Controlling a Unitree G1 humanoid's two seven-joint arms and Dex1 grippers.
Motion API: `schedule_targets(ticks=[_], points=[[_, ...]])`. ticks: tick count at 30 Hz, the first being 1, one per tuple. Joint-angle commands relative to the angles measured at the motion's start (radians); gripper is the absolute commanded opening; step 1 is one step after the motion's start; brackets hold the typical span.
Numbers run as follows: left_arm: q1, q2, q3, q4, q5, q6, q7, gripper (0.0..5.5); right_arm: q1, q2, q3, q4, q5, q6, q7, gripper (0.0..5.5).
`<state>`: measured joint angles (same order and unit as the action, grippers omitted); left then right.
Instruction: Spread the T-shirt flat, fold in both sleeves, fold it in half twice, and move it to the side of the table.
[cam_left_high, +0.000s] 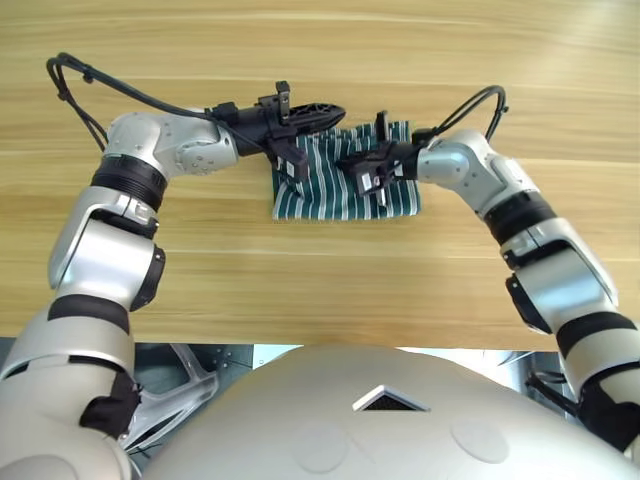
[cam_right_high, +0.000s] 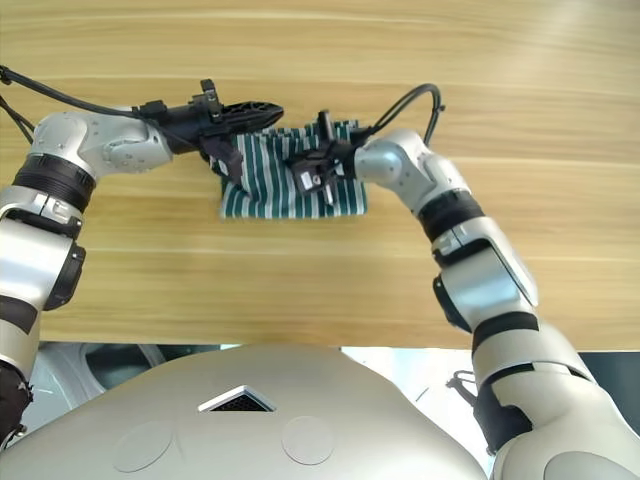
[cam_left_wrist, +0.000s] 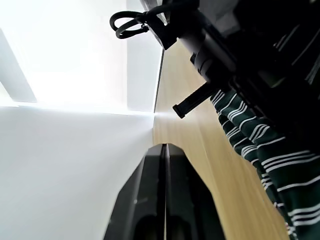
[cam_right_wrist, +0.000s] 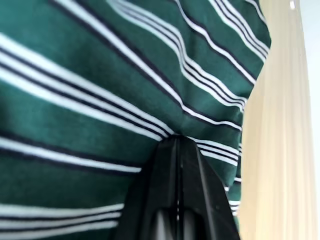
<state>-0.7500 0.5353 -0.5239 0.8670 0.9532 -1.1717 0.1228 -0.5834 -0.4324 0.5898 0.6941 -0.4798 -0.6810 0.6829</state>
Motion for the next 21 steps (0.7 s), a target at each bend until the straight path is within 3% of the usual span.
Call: schedule_targets(ticks=[1,6,12,17,21], points=[[0.039,0.031,-0.024,-0.039,-0.059,-0.025,-0.080,0.00,0.151,-0.129,0.031,-0.105,0.032,0.032,0.168,0.04],[0.118,0.078,-0.105,-0.066,-0.235,-0.084,-0.318,0.00,0.235,-0.224,-0.014,-0.244,0.109,0.084,0.201,0.04],[0.249,0.294,-0.340,-0.467,-0.861,0.059,-0.785,0.00,0.244,-0.226,-0.031,-0.266,0.117,0.118,0.193,0.04],[0.281,0.306,-0.303,-0.585,-1.004,0.155,-0.923,0.00,0.241,-0.216,-0.021,-0.249,0.107,0.124,0.182,0.04],[0.286,0.226,-0.248,-0.520,-0.895,0.169,-0.925,0.00,0.252,-0.218,-0.014,-0.272,0.111,0.124,0.189,0.04]])
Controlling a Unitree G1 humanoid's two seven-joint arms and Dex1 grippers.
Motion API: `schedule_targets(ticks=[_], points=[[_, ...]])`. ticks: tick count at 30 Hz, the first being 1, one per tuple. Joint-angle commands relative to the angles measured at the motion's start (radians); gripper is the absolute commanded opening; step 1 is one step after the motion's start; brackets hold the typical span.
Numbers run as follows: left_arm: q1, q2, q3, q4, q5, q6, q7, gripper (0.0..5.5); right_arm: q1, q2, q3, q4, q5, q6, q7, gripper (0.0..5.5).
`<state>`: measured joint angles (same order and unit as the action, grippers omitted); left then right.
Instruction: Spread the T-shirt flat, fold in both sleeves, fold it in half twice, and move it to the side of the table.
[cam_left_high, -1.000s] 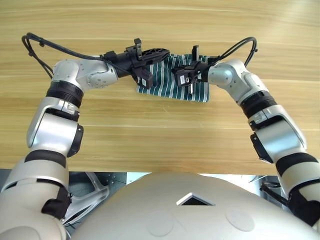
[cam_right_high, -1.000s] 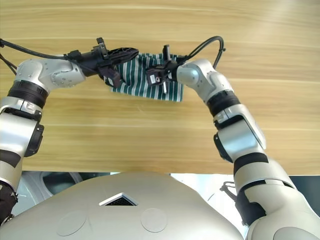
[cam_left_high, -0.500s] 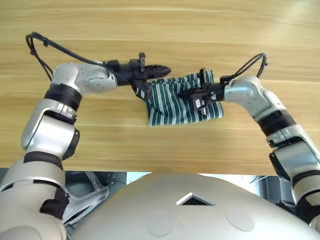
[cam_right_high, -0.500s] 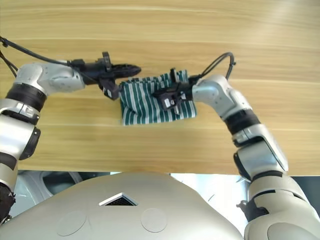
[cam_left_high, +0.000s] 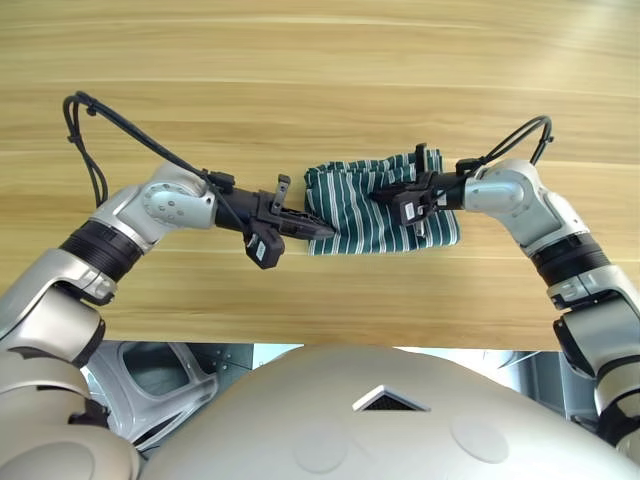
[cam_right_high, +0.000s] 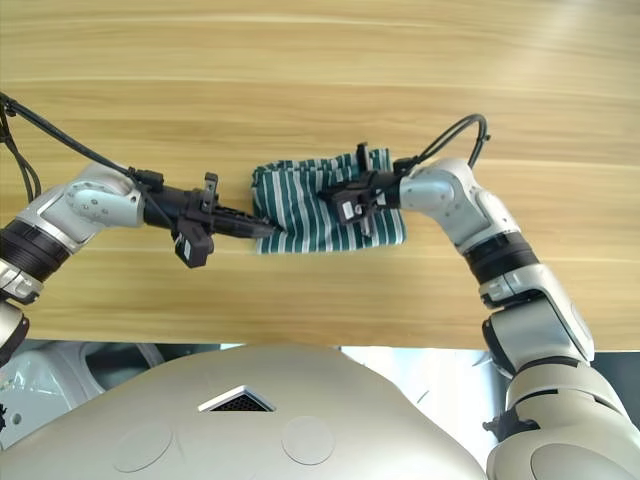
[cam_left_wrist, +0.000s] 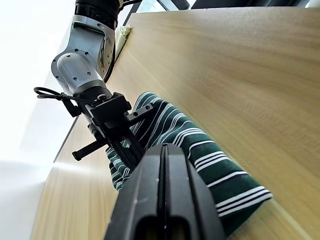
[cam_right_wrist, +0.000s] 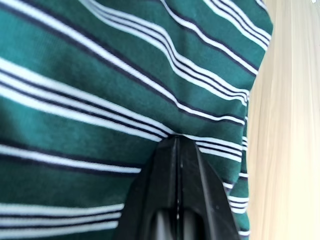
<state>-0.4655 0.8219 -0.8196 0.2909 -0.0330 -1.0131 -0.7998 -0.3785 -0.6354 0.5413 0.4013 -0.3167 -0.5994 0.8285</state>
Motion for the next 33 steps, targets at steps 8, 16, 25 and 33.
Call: schedule_targets(ticks=[8,16,25,33], points=[[-0.094,-0.225,0.133,0.387,0.385,-0.044,0.125,0.00,0.055,-0.003,0.045,0.012,-0.055,0.044,0.043,0.04],[-0.195,-0.330,0.164,0.675,0.572,-0.075,0.345,0.00,0.063,0.009,0.053,0.014,-0.060,0.045,0.031,0.04],[-0.236,-0.398,0.170,0.946,0.682,0.022,0.660,0.00,0.159,-0.030,-0.050,-0.109,0.036,0.070,-0.030,0.04],[-0.174,-0.411,0.171,0.967,0.698,0.001,0.791,0.00,0.269,-0.079,-0.242,-0.275,0.124,0.123,-0.124,0.04]])
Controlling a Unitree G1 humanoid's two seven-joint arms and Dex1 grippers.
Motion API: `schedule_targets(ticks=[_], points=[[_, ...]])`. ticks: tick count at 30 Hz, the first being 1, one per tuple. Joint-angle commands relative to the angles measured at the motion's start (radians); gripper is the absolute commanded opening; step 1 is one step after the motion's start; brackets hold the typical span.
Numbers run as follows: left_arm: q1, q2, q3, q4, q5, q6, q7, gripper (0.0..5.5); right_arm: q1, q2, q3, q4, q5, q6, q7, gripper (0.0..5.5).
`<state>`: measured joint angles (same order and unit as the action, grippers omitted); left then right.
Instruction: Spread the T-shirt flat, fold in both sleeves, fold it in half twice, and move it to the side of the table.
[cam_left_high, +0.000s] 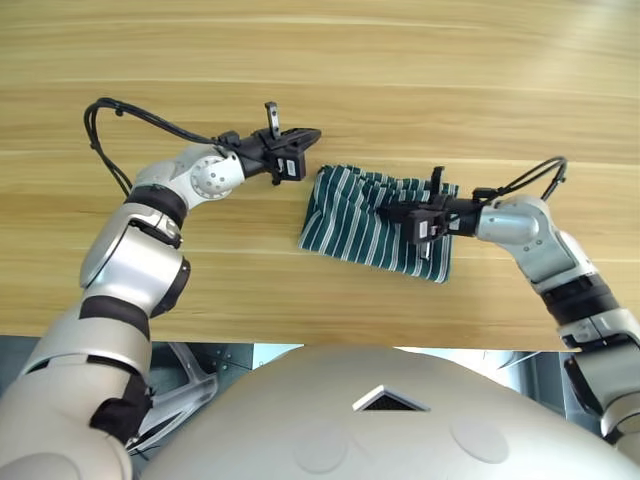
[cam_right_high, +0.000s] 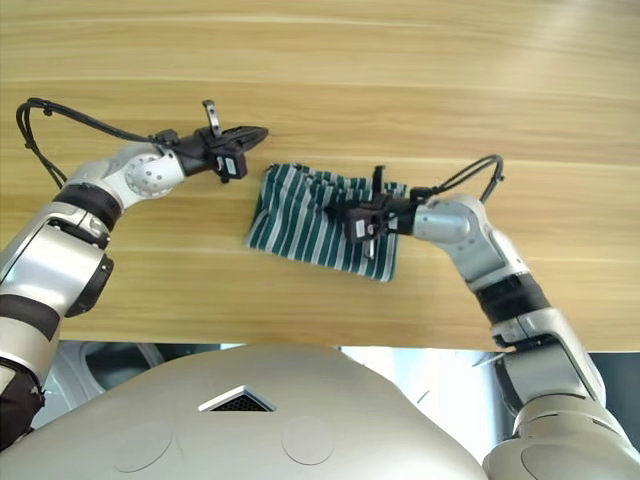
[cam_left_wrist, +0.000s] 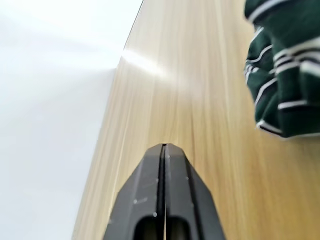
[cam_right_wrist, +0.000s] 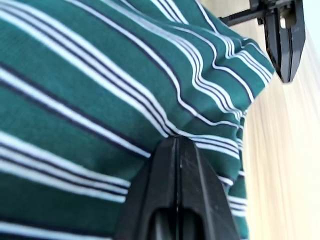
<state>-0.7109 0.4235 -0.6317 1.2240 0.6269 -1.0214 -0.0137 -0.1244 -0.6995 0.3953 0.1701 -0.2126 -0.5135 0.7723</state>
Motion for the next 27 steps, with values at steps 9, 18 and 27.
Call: schedule_targets(ticks=[9,18,27], points=[[0.128,0.003,0.070,0.011,-0.041,-0.045,0.047,0.00,0.019,0.047,-0.222,-0.109,0.071,0.106,-0.180,0.04],[0.137,-0.003,0.086,0.021,-0.030,-0.013,0.057,0.00,0.008,0.125,-0.084,-0.214,0.174,0.109,-0.021,0.04],[0.146,-0.017,0.077,0.026,-0.019,0.011,0.079,0.00,-0.061,0.212,-0.009,-0.041,0.153,0.103,0.038,0.04]])
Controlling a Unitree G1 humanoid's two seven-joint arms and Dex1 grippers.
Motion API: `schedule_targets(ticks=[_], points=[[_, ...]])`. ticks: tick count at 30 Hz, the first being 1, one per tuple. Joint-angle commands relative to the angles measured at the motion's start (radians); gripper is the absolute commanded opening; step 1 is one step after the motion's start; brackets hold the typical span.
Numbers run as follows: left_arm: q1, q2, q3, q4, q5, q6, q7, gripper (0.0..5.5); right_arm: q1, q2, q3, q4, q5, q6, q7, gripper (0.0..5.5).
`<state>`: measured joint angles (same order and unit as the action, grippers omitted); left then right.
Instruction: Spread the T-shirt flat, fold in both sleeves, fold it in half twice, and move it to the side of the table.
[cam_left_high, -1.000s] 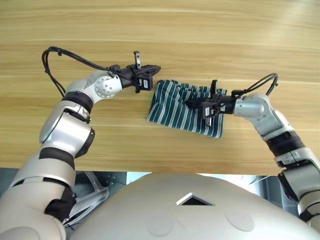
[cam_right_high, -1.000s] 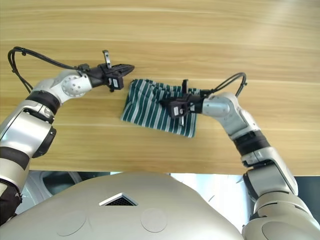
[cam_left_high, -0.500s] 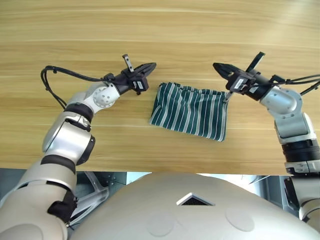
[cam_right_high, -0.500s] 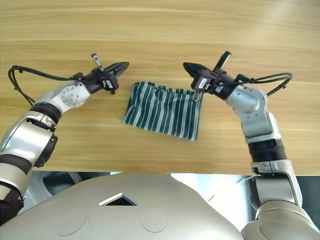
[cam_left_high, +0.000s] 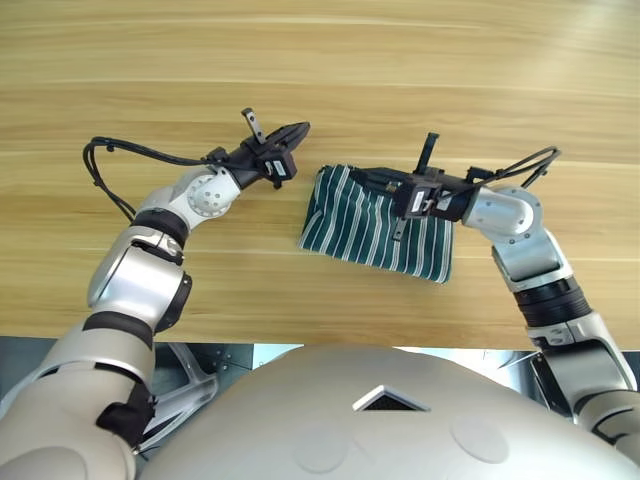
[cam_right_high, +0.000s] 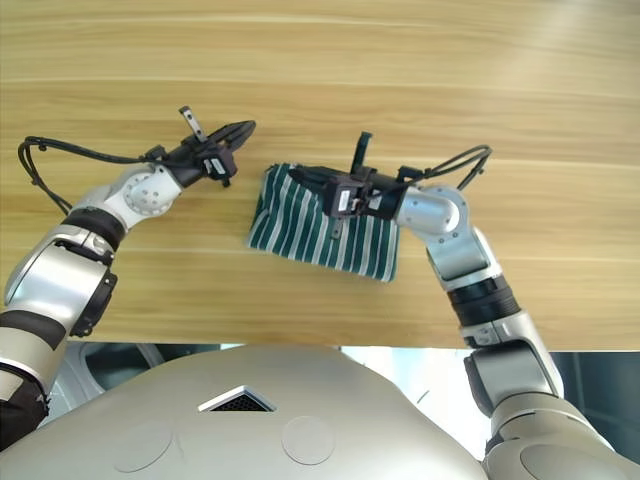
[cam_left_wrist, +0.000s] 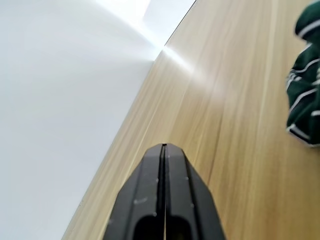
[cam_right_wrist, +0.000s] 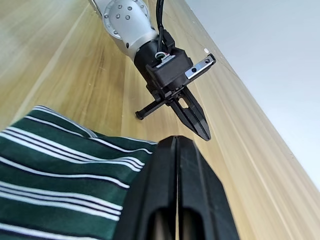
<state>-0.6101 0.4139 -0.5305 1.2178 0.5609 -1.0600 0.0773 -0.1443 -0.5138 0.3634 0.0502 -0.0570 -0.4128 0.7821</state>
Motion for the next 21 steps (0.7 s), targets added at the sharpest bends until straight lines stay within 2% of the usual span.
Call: schedule_targets(ticks=[1,12,17,21], points=[[0.046,-0.010,-0.026,0.033,0.048,0.051,-0.011,0.00,-0.048,0.035,0.031,0.110,-0.006,-0.002,0.036,0.04],[0.049,-0.024,-0.037,0.036,0.057,0.067,0.004,0.00,-0.102,0.071,0.069,0.442,-0.028,-0.067,0.127,0.04],[0.048,-0.032,-0.040,0.037,0.056,0.075,0.013,0.00,-0.258,0.101,0.048,0.873,-0.153,-0.081,-0.143,0.04],[0.054,-0.039,-0.040,0.038,0.056,0.078,0.025,0.00,-0.360,0.113,-0.030,1.155,-0.129,0.040,-0.431,0.04]])
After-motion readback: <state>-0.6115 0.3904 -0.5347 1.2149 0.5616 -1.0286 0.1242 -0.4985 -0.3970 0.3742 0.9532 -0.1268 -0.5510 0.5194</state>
